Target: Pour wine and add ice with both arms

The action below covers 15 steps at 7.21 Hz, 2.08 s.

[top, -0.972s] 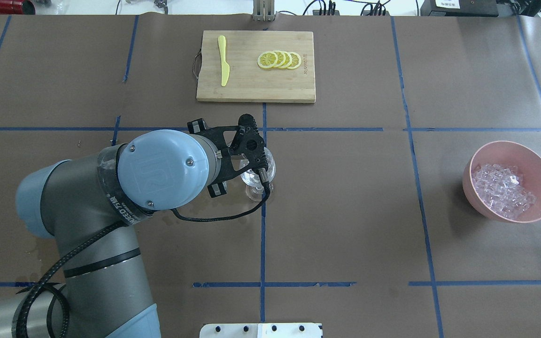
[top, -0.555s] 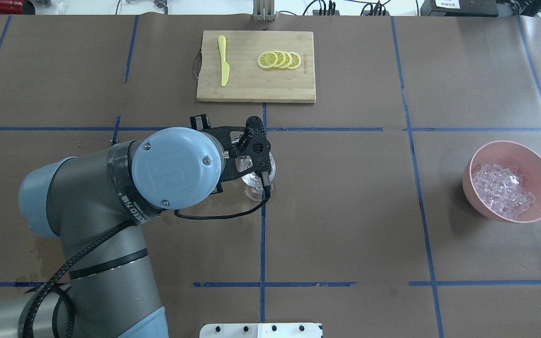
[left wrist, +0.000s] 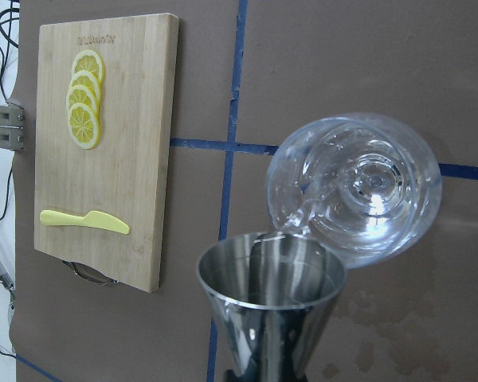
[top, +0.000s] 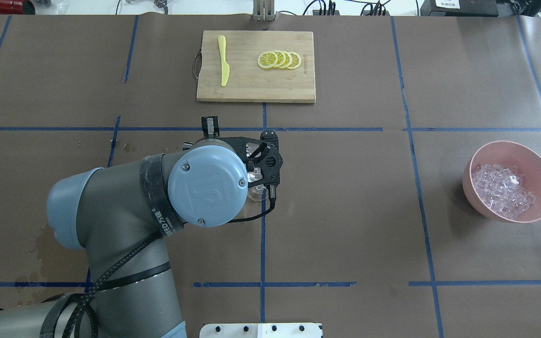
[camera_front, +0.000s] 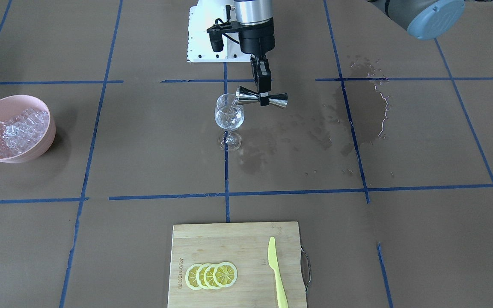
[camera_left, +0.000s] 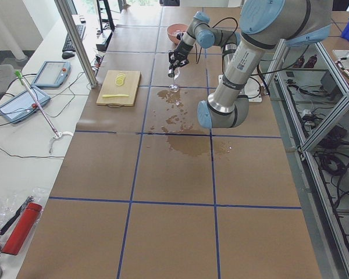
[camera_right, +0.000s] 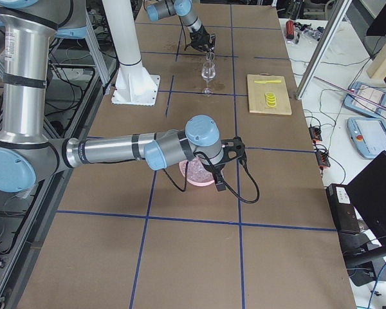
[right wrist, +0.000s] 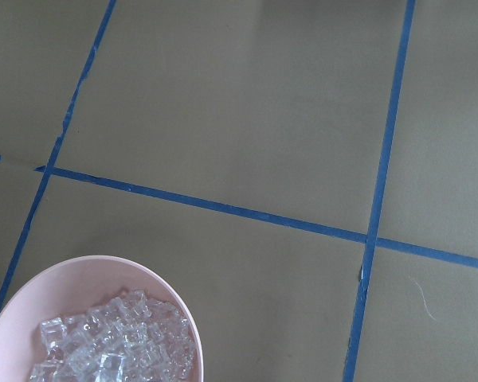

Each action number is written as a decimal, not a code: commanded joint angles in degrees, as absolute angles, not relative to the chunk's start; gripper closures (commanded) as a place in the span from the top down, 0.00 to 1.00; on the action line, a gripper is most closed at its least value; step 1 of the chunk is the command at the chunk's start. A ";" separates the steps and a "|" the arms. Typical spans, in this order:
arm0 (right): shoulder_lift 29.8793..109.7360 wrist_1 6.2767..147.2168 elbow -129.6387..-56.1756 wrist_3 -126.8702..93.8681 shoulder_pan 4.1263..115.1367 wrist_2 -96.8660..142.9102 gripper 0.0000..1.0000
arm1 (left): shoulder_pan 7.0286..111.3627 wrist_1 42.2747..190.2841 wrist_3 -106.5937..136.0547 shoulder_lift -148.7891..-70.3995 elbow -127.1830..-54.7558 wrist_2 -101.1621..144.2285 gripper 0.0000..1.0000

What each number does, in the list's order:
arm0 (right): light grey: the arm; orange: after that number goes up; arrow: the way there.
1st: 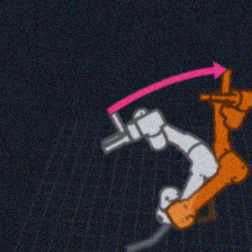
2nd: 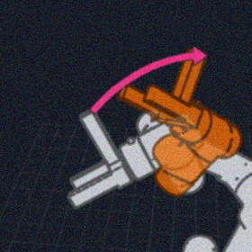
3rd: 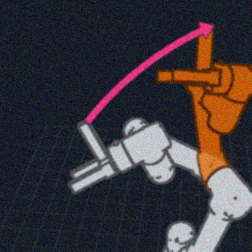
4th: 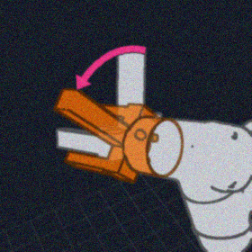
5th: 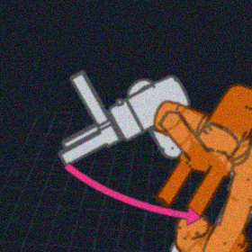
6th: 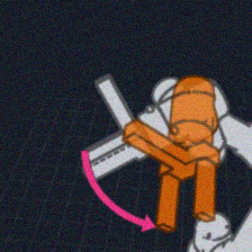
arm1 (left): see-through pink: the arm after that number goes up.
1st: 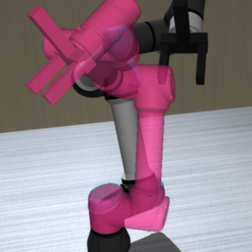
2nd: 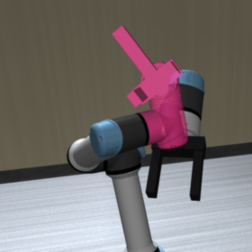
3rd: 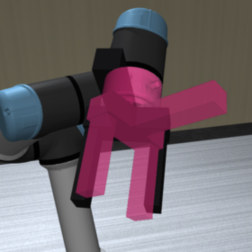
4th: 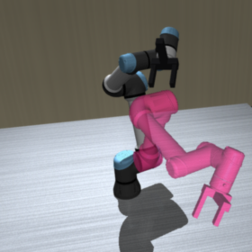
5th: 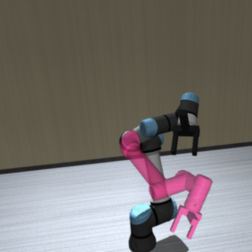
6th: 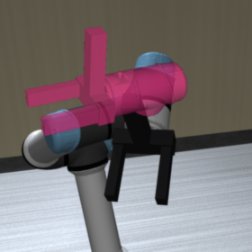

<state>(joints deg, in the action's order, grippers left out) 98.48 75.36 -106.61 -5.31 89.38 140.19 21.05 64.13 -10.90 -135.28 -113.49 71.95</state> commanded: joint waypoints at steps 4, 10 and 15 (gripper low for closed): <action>99.05 75.32 -106.61 -5.36 89.38 140.19 1.00 | 18.37 60.64 -12.74 -136.14 -113.55 66.09 0.00; 99.05 75.32 -106.61 -5.36 89.38 140.27 1.00 | 22.12 74.33 -9.67 -128.50 -123.47 66.97 0.00; 99.05 75.32 -106.79 -5.36 89.38 140.27 1.00 | 26.53 87.93 8.96 -119.56 -126.56 71.89 0.00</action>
<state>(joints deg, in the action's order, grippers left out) 99.09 75.32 -106.73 -5.36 89.38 140.27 25.19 82.59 6.24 -123.12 -126.03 71.56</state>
